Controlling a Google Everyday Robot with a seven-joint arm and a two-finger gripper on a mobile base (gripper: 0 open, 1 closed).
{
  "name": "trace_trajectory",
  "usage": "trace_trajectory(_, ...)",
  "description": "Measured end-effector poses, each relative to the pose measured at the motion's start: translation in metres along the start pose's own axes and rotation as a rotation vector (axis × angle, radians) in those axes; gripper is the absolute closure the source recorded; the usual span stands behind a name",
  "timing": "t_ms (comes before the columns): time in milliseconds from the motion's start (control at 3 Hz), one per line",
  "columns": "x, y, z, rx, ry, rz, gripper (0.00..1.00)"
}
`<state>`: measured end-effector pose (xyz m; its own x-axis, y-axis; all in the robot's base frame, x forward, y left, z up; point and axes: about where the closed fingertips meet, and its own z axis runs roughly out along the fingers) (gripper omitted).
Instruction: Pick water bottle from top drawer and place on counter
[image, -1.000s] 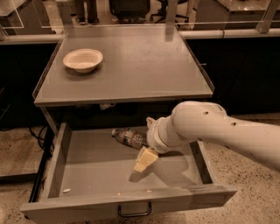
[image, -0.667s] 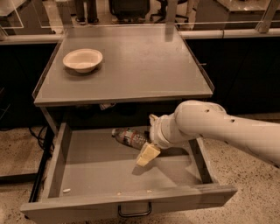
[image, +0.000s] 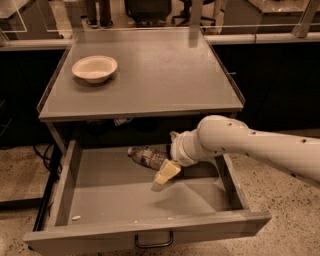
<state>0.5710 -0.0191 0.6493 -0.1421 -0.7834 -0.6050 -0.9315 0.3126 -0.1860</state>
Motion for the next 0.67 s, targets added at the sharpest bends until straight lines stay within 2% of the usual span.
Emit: trace_trajectory(667,0.007,-0.001,0.033,-0.062,-0.017,0.048,0.00)
